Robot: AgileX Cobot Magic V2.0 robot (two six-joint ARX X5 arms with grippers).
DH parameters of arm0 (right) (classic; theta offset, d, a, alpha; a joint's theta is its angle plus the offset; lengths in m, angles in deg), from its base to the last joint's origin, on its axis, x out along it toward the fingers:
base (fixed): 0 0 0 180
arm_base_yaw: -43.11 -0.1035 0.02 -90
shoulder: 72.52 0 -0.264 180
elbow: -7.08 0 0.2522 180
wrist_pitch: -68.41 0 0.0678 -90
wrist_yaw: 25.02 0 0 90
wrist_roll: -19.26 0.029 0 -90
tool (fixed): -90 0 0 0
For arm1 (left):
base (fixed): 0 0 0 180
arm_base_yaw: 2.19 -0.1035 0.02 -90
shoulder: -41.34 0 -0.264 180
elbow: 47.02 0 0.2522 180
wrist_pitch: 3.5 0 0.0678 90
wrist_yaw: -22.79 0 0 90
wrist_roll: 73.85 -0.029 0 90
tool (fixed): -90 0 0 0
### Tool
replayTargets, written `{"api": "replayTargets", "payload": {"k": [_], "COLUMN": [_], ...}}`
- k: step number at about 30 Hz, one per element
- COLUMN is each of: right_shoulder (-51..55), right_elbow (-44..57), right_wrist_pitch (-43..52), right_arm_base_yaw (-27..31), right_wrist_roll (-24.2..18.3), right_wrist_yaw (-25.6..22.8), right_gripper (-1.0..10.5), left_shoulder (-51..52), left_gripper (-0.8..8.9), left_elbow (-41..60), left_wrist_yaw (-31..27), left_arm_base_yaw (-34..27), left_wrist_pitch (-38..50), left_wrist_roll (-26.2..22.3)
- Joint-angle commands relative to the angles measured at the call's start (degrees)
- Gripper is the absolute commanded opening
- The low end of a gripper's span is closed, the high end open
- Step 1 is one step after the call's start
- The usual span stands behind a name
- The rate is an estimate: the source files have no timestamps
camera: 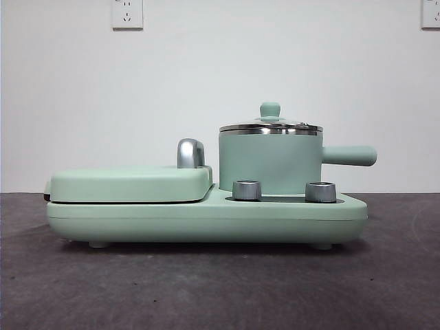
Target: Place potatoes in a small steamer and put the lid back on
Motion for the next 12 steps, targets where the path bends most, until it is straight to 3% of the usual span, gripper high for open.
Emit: {"api": "replayTargets", "payload": {"k": [1,6,12], "right_shoulder": [4.3,15.0,26.2], "right_elbow": [4.0,16.4,29.4], "right_wrist_pitch": [6.3,17.0,23.5], "right_arm_base_yaw": [3.8,12.6,16.8], "right_wrist_roll": [-4.4,-6.0,-1.4], "right_wrist_yaw": [-0.7,-1.7,-1.8], "right_gripper": [0.2,0.2,0.2], "left_shoulder": [0.1,0.1,0.1], "left_gripper": [0.06,0.06,0.06], "left_elbow": [1.1,1.1,1.1], "left_wrist_yaw": [0.0,0.0,0.0], "left_arm_base_yaw": [0.0,0.0,0.0], "left_wrist_pitch": [0.7,0.7,0.7], "left_wrist_roll": [-0.3,-0.3,-0.3]}}
